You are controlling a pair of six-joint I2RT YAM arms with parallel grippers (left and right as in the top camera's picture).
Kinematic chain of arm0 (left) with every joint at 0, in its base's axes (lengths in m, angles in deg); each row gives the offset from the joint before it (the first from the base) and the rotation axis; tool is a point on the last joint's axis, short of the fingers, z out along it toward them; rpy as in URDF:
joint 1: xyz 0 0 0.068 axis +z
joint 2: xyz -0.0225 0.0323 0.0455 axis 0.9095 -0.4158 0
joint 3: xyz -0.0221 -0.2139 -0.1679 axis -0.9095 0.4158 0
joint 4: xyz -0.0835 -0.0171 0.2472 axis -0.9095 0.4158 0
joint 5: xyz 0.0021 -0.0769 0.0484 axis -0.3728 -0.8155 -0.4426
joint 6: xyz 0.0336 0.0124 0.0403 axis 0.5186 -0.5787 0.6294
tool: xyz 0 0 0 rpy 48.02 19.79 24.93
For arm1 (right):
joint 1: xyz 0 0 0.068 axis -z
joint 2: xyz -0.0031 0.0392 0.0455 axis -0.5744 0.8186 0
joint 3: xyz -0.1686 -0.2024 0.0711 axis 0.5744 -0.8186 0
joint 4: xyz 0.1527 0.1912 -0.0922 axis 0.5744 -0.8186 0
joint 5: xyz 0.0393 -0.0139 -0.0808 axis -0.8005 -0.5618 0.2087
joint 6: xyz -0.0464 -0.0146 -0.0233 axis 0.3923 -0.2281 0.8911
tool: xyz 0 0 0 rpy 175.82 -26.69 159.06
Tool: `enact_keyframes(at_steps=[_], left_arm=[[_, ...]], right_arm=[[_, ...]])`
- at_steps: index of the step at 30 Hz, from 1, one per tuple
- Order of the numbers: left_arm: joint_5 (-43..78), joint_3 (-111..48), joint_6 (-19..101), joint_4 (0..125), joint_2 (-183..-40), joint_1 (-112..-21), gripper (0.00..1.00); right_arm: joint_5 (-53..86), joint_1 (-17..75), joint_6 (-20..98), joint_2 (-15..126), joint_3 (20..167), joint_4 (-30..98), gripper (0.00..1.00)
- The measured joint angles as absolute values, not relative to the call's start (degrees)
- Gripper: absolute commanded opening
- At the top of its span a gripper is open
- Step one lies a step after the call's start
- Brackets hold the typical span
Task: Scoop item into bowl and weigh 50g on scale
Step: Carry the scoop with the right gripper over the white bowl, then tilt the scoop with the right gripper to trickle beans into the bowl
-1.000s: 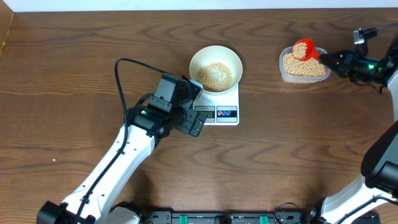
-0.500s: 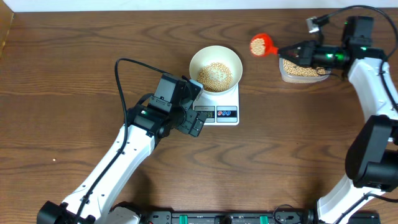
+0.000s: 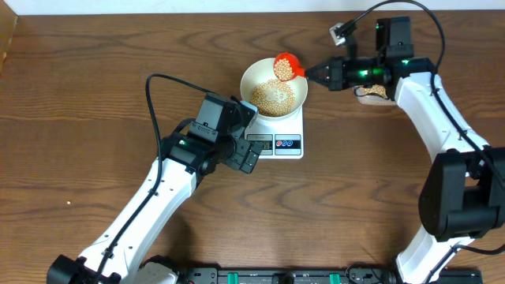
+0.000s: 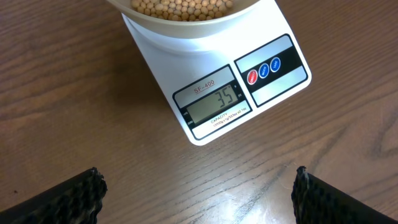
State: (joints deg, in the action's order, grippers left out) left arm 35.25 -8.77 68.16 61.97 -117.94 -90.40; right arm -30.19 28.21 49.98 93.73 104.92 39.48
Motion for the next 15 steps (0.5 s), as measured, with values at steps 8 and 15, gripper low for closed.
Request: enact_keyframes(at_steps=[8,15], left_arm=[[35.2,-8.8,68.2,62.0,-117.9,-90.4,0.98],[35.2,-8.8,68.2,62.0,-117.9,-90.4,0.98]], right_arm=[[-23.8,22.8,56.0,93.7,104.9,40.2,0.01],[-22.0,22.6,58.7,93.7,104.9,40.6,0.01]])
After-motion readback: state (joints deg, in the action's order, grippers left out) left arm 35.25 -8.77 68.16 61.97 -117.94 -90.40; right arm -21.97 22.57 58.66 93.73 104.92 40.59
